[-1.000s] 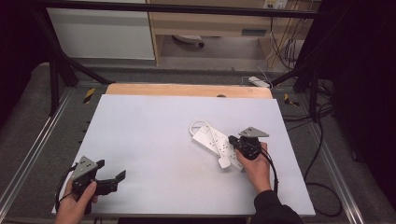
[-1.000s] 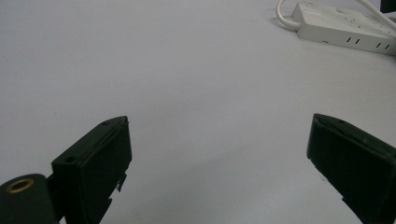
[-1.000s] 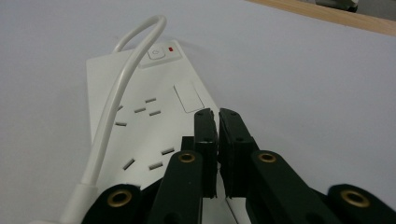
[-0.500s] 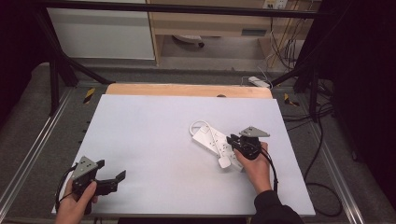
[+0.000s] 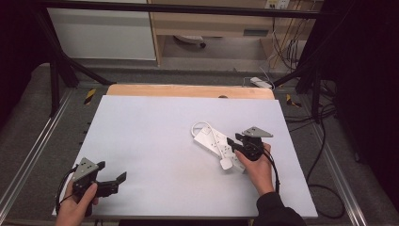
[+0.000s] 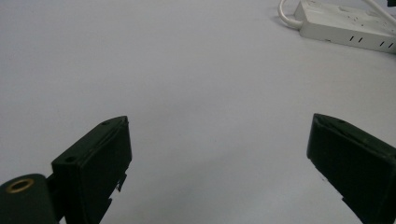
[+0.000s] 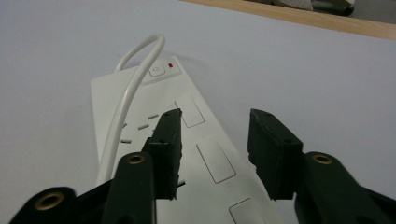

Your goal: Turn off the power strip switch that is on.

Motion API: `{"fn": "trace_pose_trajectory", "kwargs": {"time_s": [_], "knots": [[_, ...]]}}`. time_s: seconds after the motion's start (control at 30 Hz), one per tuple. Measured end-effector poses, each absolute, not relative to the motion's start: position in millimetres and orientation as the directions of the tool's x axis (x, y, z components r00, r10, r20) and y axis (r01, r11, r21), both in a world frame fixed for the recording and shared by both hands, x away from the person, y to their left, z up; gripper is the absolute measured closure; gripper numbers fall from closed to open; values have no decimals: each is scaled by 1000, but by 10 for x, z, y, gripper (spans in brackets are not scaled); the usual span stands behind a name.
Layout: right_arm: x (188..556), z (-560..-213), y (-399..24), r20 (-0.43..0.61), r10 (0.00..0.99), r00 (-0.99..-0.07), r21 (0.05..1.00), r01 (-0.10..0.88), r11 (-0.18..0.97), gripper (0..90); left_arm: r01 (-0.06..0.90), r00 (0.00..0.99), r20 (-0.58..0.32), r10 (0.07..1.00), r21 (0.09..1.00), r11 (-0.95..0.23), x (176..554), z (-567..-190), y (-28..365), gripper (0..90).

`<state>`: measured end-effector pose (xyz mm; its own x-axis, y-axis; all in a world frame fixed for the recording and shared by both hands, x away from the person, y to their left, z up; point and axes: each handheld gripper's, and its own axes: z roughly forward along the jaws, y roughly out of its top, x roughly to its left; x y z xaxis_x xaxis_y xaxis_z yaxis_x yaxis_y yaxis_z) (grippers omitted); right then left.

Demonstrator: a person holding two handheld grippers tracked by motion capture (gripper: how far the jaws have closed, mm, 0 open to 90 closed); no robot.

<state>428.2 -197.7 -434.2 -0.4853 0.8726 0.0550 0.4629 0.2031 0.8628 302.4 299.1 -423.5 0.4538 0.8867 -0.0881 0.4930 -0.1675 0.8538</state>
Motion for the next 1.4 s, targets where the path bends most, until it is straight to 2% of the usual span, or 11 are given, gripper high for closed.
{"fn": "trace_pose_trajectory", "kwargs": {"time_s": [0.3, 0.53, 0.67, 0.9, 1.4], "knots": [[4299, -4329, -1980, 75, 886, -457, 858, 483, 176, 320, 493, 454, -86, 887, 854, -169, 3023, -4234, 2991, 67], [4309, -4305, -1970, 86, 900, -428, 856, 494, 153, 129, 493, 453, -86, 887, 854, -169, 3022, -4234, 2993, 67], [4309, -4298, -1975, 93, 899, -427, 856, 496, 147, 63, 492, 453, -86, 887, 854, -169, 3021, -4233, 2993, 67], [4288, -4261, -1987, 98, 889, -448, 867, 477, 144, 27, 492, 453, -85, 888, 854, -169, 3021, -4234, 2994, 67], [4259, -4135, -1993, 102, 874, -476, 863, 479, 161, 40, 495, 446, -82, 891, 852, -170, 3018, -4238, 3008, 67]]}}
